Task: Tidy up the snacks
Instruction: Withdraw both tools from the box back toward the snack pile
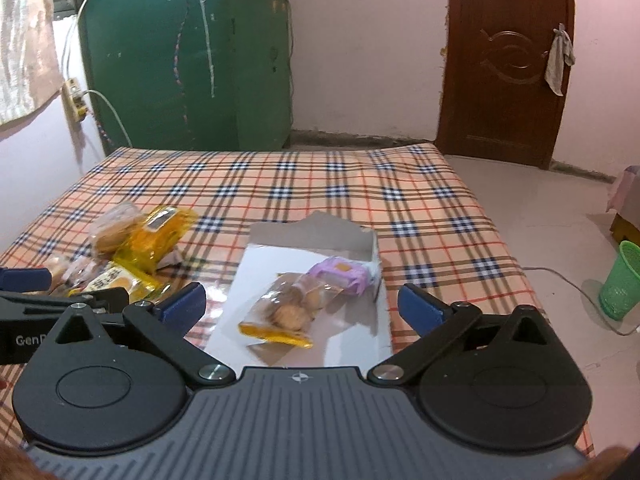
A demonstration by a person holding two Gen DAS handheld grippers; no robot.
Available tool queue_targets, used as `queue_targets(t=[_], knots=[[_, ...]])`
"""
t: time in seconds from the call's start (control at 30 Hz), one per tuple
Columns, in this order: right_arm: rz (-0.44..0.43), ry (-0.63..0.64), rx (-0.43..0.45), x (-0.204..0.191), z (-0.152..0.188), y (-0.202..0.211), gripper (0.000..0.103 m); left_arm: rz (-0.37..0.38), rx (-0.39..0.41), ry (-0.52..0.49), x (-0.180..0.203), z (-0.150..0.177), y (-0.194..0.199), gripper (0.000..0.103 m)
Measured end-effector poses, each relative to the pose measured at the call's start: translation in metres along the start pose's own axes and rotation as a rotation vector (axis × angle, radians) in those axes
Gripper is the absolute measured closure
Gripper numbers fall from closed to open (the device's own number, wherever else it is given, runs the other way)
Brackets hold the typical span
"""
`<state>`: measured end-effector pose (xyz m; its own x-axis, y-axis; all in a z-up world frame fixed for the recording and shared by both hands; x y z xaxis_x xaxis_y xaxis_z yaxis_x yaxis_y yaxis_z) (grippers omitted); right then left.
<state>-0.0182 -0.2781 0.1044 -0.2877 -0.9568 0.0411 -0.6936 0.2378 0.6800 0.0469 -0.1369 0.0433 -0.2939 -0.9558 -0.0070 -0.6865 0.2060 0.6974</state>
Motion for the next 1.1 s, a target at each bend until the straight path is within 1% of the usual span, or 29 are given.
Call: queue_targets(t=[0.2,1.1], knots=[[-0.022,0.009,-0.007,-0.021,0.002,0.001,0.0,-0.011,0.002,0.026,-0.016,0.005,0.004,0.018],[-0.119,0.084,-0.053,-0.087,0.009,-0.036,0.0,-0.096,-0.004,0.099,-0.083,0.021,0.007,0.018]])
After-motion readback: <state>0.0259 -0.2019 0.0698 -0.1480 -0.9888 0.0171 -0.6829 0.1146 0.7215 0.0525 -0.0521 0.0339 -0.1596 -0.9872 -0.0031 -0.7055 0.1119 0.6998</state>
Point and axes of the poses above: each gripper's, at about its wrist camera, not at the fingertips, and y roughly against the way its jaws point, x to its right, z to its underside, the point moved 2 cm from there along -y, roughly the way its jaws point, and after that the axes turned 3 degrees about -x, right-handed, at the moved point
